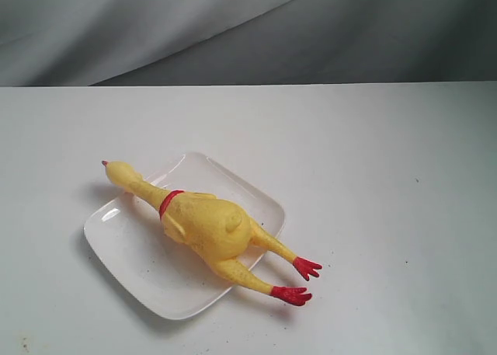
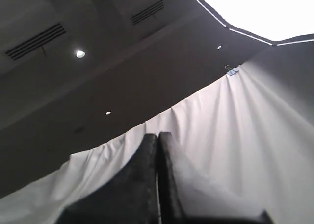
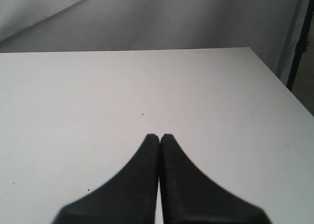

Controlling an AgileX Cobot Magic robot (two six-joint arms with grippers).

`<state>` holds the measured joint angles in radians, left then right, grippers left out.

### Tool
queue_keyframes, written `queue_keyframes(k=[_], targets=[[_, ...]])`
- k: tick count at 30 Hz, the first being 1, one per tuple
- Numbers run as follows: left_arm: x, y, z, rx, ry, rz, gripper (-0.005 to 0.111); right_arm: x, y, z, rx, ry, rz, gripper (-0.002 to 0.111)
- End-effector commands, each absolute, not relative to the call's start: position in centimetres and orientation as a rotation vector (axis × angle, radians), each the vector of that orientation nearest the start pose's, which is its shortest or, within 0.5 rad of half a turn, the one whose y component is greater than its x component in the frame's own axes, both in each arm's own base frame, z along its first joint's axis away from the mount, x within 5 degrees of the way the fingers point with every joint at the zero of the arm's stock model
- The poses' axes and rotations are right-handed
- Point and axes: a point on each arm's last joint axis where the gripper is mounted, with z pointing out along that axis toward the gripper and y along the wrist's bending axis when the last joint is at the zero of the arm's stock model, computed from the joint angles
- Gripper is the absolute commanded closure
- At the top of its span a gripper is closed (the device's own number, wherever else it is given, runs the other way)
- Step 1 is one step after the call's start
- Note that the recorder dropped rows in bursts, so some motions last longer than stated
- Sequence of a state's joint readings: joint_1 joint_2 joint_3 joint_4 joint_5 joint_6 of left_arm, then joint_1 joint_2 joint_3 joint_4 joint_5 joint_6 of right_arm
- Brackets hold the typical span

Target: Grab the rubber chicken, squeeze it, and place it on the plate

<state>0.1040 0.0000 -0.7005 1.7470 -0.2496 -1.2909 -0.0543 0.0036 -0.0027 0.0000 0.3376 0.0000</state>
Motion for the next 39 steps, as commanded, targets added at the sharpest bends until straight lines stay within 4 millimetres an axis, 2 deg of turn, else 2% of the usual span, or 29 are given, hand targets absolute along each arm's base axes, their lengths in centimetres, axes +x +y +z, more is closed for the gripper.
queue_keyframes(k=[1, 8, 10, 14, 20, 27, 33, 39], targets=[[-5.3, -2.7, 41.4, 0.285, 0.805, 0.248, 0.107, 5.4, -0.3, 18.3, 0.056, 1.817, -0.044, 0.108], [-4.7, -2.6, 40.9, 0.272, 0.833, 0.217, 0.107, 5.4, -0.3, 18.3, 0.056, 1.817, -0.044, 0.108], [-3.9, -2.1, 40.2, 0.235, 0.855, 0.232, 0.107, 5.4, -0.3, 18.3, 0.056, 1.817, -0.044, 0.108], [-2.2, -0.7, 38.5, 0.002, 0.893, 0.079, 0.107, 5.4, -0.3, 18.3, 0.056, 1.817, -0.044, 0.108], [-0.4, 0.0, 36.1, -0.025, 1.037, 0.162, 0.107, 5.4, -0.3, 18.3, 0.056, 1.817, -0.044, 0.108], [1.1, 0.2, 33.6, -0.025, 1.163, 0.174, 0.107, 5.4, -0.3, 18.3, 0.056, 1.817, -0.044, 0.108], [3.3, 0.5, 29.2, -0.028, 1.309, 0.167, 0.107, 5.4, -0.3, 18.3, 0.056, 1.817, -0.044, 0.108], [5.3, 0.6, 22.6, -0.076, 1.509, 0.100, 0.107, 5.4, -0.3, 18.3, 0.056, 1.817, -0.044, 0.108]])
